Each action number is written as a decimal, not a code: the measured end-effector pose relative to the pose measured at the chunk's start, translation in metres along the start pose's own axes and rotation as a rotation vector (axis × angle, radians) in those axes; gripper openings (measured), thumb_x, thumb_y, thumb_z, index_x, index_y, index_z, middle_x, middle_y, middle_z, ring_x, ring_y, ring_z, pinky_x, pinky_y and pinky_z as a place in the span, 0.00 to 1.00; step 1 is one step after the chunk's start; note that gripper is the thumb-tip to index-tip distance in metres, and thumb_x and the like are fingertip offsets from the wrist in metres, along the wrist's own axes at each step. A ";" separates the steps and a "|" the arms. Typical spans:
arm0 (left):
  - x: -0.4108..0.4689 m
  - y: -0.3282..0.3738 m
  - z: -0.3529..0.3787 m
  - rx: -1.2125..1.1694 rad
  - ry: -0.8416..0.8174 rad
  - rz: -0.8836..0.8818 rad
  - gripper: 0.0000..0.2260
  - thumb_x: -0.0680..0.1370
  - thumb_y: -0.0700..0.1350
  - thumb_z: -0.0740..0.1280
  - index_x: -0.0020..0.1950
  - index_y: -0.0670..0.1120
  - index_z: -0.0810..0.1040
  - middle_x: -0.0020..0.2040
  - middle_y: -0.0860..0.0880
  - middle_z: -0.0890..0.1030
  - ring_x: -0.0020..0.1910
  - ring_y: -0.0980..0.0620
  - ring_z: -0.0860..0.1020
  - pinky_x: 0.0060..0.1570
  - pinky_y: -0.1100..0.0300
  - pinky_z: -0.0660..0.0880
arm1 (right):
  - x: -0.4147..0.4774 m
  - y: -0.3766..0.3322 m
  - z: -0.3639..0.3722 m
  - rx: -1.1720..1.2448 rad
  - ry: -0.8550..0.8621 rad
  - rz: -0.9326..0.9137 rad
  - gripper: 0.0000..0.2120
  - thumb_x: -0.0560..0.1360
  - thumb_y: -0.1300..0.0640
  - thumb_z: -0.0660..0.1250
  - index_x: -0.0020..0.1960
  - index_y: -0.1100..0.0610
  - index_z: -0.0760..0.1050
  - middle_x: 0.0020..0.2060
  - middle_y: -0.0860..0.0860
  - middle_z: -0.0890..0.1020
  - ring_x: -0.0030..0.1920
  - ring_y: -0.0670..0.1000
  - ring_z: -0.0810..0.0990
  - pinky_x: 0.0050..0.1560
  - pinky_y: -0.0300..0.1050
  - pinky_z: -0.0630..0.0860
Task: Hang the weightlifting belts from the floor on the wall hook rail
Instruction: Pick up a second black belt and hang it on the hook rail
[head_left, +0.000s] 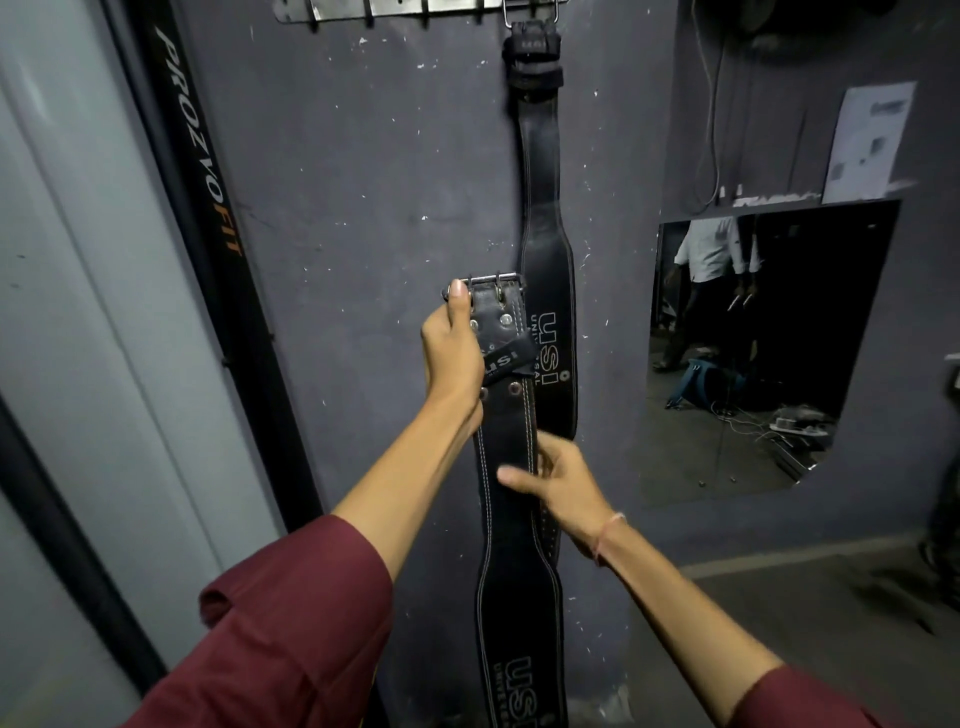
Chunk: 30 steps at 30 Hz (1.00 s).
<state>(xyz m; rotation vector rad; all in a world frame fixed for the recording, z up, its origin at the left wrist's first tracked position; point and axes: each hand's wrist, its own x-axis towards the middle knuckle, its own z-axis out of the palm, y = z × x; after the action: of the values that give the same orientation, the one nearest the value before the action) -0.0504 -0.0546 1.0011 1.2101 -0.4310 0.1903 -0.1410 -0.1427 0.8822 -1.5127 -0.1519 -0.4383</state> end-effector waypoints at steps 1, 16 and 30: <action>0.001 -0.001 -0.002 0.009 0.005 -0.001 0.31 0.66 0.76 0.63 0.48 0.49 0.76 0.43 0.46 0.75 0.41 0.47 0.71 0.42 0.50 0.70 | -0.011 0.016 -0.001 -0.014 -0.003 0.069 0.16 0.71 0.73 0.70 0.58 0.66 0.77 0.50 0.55 0.85 0.50 0.50 0.84 0.50 0.42 0.80; -0.013 0.006 0.002 0.067 -0.065 0.156 0.25 0.83 0.57 0.56 0.52 0.34 0.78 0.45 0.37 0.83 0.42 0.49 0.81 0.44 0.51 0.79 | 0.041 -0.092 0.013 -0.011 0.102 -0.188 0.33 0.67 0.72 0.59 0.70 0.55 0.65 0.57 0.56 0.80 0.49 0.47 0.79 0.47 0.36 0.77; -0.023 -0.007 -0.007 0.198 -0.088 0.220 0.15 0.85 0.50 0.56 0.59 0.40 0.73 0.53 0.48 0.82 0.53 0.54 0.80 0.55 0.60 0.75 | 0.064 -0.091 0.027 -0.342 0.289 -0.216 0.21 0.83 0.52 0.55 0.74 0.56 0.64 0.70 0.47 0.72 0.70 0.45 0.70 0.73 0.44 0.64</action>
<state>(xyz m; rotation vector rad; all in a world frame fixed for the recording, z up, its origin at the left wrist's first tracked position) -0.0670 -0.0488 0.9830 1.3678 -0.6346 0.3762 -0.1122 -0.1280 0.9919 -1.7534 -0.0119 -0.8860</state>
